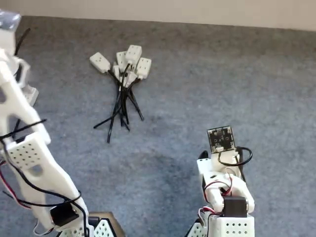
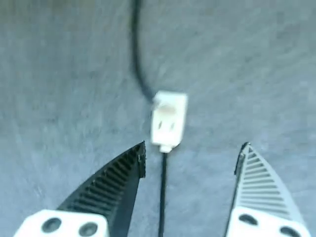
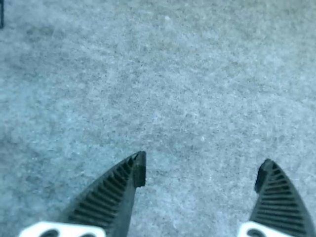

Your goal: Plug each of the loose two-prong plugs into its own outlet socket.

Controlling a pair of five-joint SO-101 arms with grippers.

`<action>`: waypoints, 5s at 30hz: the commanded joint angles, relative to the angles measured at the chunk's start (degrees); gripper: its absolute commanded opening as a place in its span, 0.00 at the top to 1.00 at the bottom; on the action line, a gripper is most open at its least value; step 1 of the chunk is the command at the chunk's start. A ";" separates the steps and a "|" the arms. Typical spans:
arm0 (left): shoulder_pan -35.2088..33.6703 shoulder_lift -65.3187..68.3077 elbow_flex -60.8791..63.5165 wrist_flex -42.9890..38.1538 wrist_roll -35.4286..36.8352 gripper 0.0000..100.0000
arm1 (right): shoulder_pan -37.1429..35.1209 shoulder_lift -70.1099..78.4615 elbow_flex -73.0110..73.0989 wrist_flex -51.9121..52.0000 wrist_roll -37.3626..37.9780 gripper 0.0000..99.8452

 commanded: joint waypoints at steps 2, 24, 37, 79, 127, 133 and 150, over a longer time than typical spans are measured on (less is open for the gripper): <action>8.31 -5.67 -1.98 0.70 1.14 0.71 | -0.57 -1.36 6.46 -1.71 0.62 0.67; 35.03 10.68 -2.24 -11.60 7.47 0.71 | -0.57 -1.36 6.46 -1.63 0.62 0.67; 33.54 21.76 -2.33 -18.90 7.47 0.75 | -0.57 -1.36 6.46 -1.63 0.62 0.67; 49.27 -44.00 60.79 1.41 1.67 1.00 | -0.66 -1.36 6.55 -1.80 0.62 0.67; 10.07 -99.12 142.37 -18.81 -51.87 0.76 | -0.66 -1.45 6.55 -1.80 0.62 0.67; 9.80 -98.95 131.03 -16.35 -48.44 0.75 | -0.66 -1.45 6.55 -1.80 0.62 0.67; 49.27 -98.51 144.13 -20.66 -17.85 0.74 | -0.66 -1.45 6.55 -1.80 0.62 0.67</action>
